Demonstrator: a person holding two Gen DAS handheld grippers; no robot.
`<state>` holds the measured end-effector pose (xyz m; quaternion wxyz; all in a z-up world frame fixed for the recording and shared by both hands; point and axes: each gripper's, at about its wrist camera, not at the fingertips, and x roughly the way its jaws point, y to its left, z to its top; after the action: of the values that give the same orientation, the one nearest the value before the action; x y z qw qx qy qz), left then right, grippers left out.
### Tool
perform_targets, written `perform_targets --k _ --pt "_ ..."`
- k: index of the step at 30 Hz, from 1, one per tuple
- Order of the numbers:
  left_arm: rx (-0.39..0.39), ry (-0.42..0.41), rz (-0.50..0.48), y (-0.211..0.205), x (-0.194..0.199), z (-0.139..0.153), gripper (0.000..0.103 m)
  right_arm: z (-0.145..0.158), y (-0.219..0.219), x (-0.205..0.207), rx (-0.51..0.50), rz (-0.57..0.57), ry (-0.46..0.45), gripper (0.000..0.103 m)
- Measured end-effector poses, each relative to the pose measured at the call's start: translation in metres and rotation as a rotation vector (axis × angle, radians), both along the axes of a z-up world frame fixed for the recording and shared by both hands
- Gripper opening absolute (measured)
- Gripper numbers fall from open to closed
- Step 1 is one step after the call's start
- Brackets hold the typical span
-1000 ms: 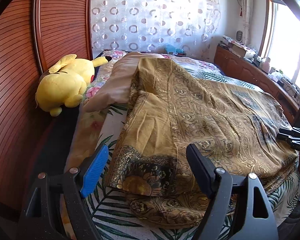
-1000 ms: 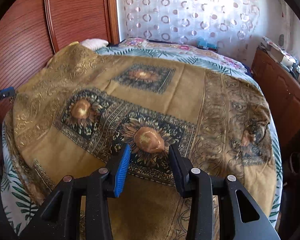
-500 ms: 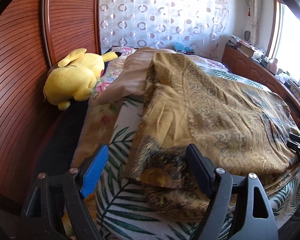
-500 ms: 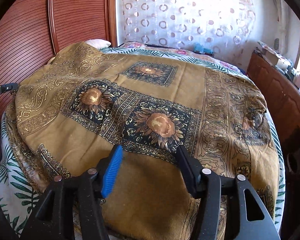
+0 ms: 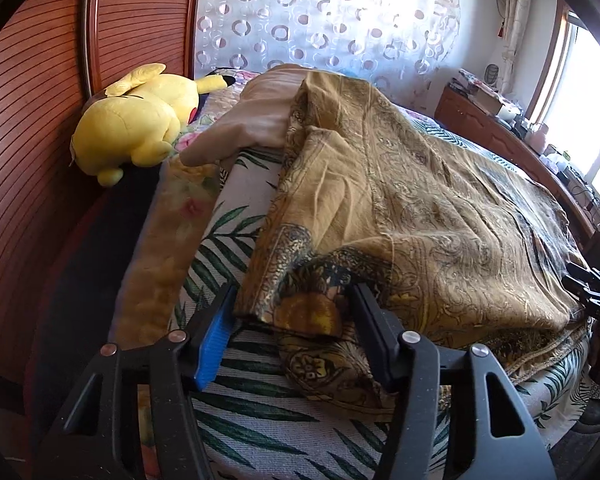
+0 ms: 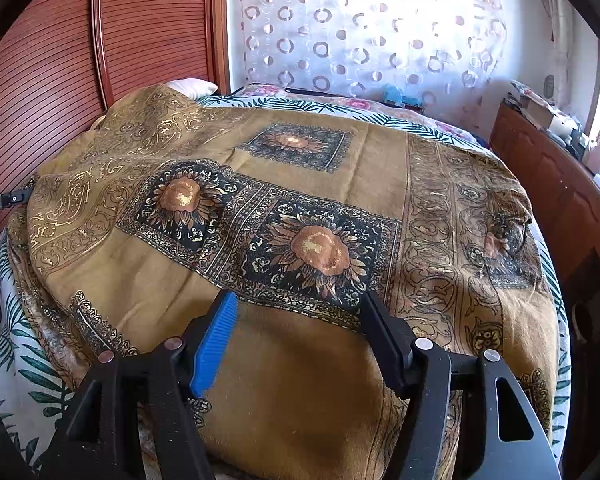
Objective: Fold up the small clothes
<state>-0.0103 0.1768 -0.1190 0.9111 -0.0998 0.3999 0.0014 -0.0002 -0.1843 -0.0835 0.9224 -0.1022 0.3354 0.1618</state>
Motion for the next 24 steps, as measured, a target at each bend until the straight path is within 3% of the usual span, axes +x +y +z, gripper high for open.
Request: perform_targets --k 5,7,10,19,24 --pt "-0.016 -0.005 -0.021 -0.009 -0.001 0.0 0.049 0.0 0.0 0.0 0.0 -0.001 0.0 0.067" --pt "-0.013 -0.004 -0.023 -0.01 0.0 0.0 0.03 0.0 0.0 0.0 0.0 -0.001 0.0 0.067" --pt "0.002 0.007 -0.037 -0.013 0.002 0.0 0.012 0.0 0.0 0.0 0.0 -0.001 0.0 0.067" --pt "-0.011 -0.124 -0.095 -0.028 0.003 0.041 0.008 0.001 -0.001 0.001 0.001 0.001 0.003 0.067" --pt "-0.015 -0.207 -0.186 -0.056 0.019 0.071 0.008 0.002 -0.004 0.001 0.001 0.011 0.012 0.067"
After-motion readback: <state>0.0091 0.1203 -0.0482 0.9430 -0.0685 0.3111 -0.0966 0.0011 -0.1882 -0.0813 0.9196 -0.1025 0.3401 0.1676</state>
